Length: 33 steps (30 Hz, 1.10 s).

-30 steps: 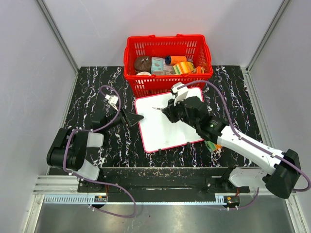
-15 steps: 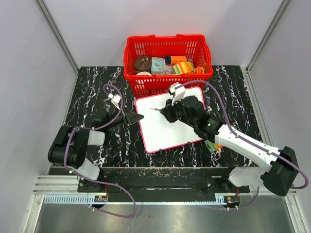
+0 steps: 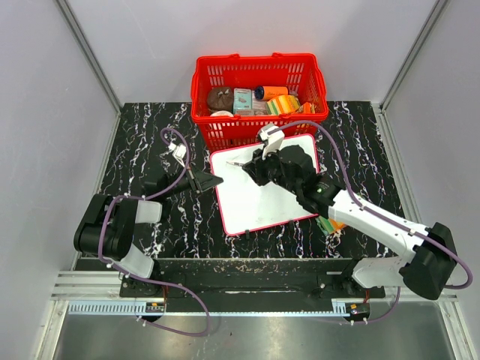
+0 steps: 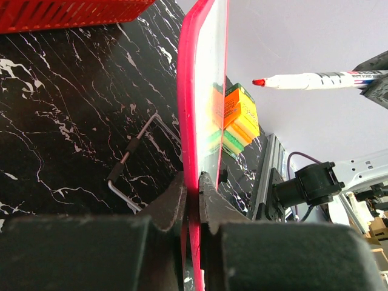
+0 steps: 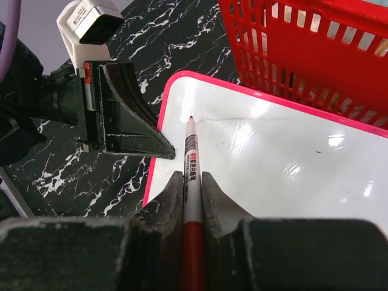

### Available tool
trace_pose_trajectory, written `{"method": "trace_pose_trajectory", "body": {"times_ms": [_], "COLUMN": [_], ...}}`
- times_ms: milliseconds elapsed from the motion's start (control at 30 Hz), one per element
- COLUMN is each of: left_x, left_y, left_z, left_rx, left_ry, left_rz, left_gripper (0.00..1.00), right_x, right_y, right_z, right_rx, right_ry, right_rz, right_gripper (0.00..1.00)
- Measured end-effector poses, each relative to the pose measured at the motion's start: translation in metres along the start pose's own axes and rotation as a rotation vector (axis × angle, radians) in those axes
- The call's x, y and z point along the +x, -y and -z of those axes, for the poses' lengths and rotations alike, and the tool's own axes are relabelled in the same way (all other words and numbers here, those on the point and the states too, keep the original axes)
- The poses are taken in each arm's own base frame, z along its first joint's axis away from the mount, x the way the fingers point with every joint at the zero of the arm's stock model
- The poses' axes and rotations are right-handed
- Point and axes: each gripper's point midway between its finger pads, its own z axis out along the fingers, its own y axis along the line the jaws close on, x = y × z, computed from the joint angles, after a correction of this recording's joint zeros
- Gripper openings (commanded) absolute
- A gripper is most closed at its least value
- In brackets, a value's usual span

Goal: Write a sentence on the whiteboard

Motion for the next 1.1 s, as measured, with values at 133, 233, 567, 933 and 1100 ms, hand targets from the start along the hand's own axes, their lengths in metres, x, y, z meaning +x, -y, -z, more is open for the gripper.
{"method": "trace_pose_trajectory", "body": {"times_ms": [133, 233, 567, 933, 1100], "left_x": [0.0, 0.0, 0.001, 0.0, 0.001], "left_y": [0.0, -0.001, 0.0, 0.001, 0.0], "left_z": [0.0, 0.0, -0.001, -0.002, -0.002], "left_rx": [-0.001, -0.002, 0.0, 0.004, 0.001], "left_ry": [-0.002, -0.003, -0.005, -0.007, -0.01], "left_rz": [0.003, 0.004, -0.002, -0.008, -0.006], "left_gripper": [0.0, 0.0, 0.0, 0.0, 0.0], "right_x": [-0.004, -0.005, -0.003, 0.006, 0.006], "right_y": [0.0, 0.002, 0.006, 0.012, 0.013], "right_z": [-0.002, -0.005, -0.01, -0.016, -0.016], "right_rx": [0.003, 0.02, 0.066, 0.098, 0.104], "right_ry": [0.012, 0.017, 0.016, -0.006, -0.005], "right_rz": [0.0, 0.002, 0.013, 0.016, 0.017], "right_gripper": [0.0, 0.0, 0.0, 0.0, 0.0]}}
